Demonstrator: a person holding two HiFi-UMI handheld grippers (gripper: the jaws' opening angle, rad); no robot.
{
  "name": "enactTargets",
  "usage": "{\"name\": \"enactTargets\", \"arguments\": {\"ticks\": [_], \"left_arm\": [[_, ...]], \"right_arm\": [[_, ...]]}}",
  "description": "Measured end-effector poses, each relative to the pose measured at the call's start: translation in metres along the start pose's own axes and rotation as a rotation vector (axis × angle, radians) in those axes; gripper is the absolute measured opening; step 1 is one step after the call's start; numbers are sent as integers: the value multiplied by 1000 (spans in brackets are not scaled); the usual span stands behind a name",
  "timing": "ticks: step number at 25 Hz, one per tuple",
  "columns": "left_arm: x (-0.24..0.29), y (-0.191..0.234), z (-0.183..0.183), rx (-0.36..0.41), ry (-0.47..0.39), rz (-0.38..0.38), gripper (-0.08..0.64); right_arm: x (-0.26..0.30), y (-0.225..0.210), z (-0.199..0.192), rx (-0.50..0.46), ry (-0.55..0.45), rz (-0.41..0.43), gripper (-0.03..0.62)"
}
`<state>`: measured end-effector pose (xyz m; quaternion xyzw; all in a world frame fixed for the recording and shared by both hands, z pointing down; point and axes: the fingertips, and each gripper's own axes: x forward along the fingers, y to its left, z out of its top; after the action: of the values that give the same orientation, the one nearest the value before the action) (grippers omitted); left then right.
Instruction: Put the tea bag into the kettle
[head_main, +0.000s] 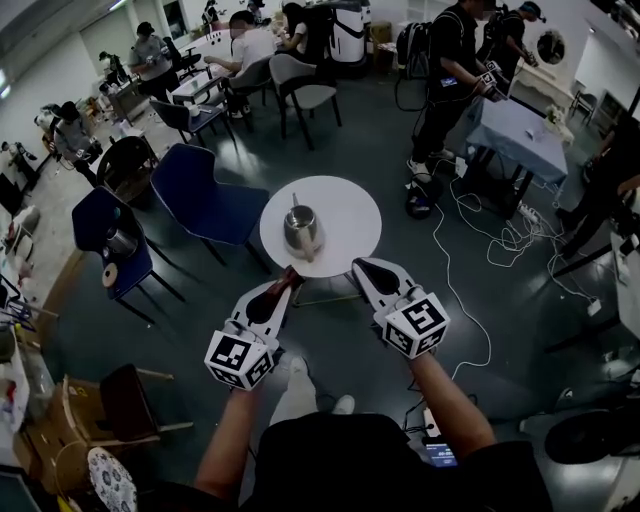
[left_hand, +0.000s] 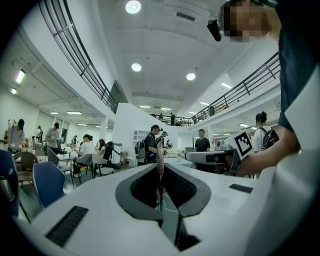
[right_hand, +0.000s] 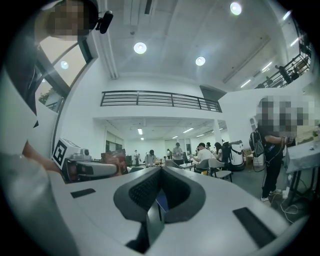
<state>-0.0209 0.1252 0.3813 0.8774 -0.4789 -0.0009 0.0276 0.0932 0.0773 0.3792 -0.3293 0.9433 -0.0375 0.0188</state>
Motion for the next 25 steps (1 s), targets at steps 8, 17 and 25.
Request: {"name": "enactTargets", "arguments": {"ticks": [8, 17, 25], "left_arm": [[11, 10, -3, -2, -4, -4, 35], [35, 40, -2, -11, 0, -18, 35], [63, 81, 4, -67, -27, -5, 35]], "right_arm": [[7, -9, -3, -9, 3, -5, 17], [37, -28, -3, 1, 6, -22, 17], [74, -51, -11, 27, 14, -35, 17]]}}
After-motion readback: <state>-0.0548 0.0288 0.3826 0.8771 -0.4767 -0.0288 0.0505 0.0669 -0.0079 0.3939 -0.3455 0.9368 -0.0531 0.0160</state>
